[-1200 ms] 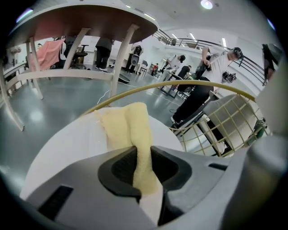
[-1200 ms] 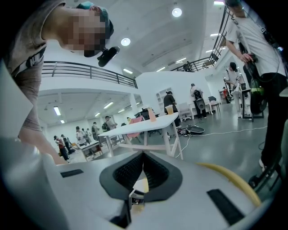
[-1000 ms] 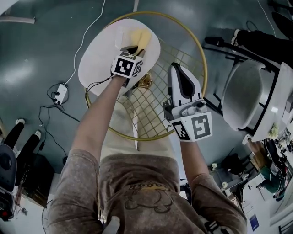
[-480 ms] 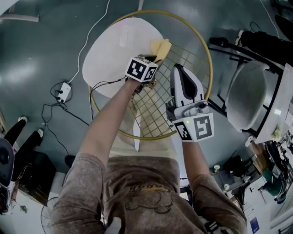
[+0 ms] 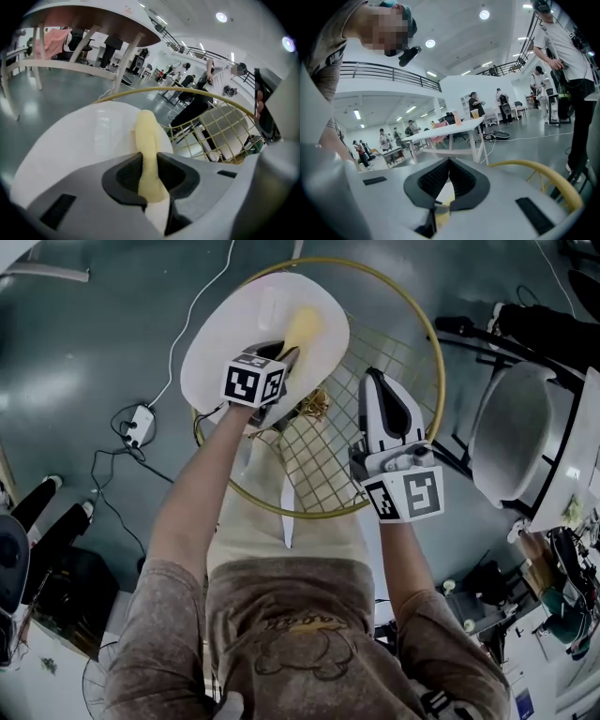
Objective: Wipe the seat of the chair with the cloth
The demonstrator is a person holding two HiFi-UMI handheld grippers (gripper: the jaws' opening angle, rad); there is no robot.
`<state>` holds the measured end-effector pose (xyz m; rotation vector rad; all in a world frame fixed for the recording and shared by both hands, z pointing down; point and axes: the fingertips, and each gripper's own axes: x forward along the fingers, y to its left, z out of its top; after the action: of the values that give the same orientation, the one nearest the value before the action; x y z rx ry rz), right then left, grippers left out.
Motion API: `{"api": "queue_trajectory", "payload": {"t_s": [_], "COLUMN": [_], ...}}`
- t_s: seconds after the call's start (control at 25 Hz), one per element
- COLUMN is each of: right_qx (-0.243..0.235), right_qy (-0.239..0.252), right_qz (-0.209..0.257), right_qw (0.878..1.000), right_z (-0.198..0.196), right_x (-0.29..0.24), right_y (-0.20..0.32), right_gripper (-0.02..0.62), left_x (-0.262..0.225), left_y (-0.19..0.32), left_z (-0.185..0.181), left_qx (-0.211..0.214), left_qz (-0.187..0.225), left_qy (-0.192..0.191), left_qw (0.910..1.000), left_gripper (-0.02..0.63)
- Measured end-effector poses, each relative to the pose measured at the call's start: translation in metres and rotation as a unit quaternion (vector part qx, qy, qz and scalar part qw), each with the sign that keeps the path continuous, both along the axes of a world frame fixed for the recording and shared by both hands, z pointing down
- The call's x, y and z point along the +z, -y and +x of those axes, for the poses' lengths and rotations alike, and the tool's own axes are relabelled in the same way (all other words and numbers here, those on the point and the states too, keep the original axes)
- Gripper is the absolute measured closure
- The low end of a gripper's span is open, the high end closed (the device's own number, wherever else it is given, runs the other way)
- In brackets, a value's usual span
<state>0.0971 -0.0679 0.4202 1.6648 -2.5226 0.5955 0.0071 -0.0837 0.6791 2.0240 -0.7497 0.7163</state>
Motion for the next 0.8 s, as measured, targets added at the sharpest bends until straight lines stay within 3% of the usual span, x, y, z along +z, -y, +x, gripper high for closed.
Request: {"api": "queue_trajectory", "payload": {"t_s": [0.2,0.44,0.64,0.8], "right_qx": [-0.003,-0.005,-0.007,-0.010], "right_qy": [0.002,0.001,0.002,0.000], "right_qz": [-0.002,-0.002,0.001,-0.001], "right_qw": [1.000,1.000,1.000,1.000], "right_z": [-0.004,-0.006,-0.010,-0.012], "right_x": [0.000,0.001,-0.001,0.000], "right_y": [-0.003,0.001,0.008,0.010], "right_gripper": [0.572,0.572,0.572,0.572], "left_x": [-0.007,-0.017,-0.011,-0.007], "left_y": [0.034,0.074,0.082,0.082], "left_z": [-0.085,-0.180,-0.223,-0.223], "left_qx": [-0.073,-0.143,-0.169,-0.184], "left_qz": [0.019,0.036,0.033,0.029], "left_qy": [0.036,0.077,0.109,0.108], "left_qw": [0.9965,0.9860,0.9790,0.9765], "left_gripper": [0.514,0.514,0.514,0.514]}}
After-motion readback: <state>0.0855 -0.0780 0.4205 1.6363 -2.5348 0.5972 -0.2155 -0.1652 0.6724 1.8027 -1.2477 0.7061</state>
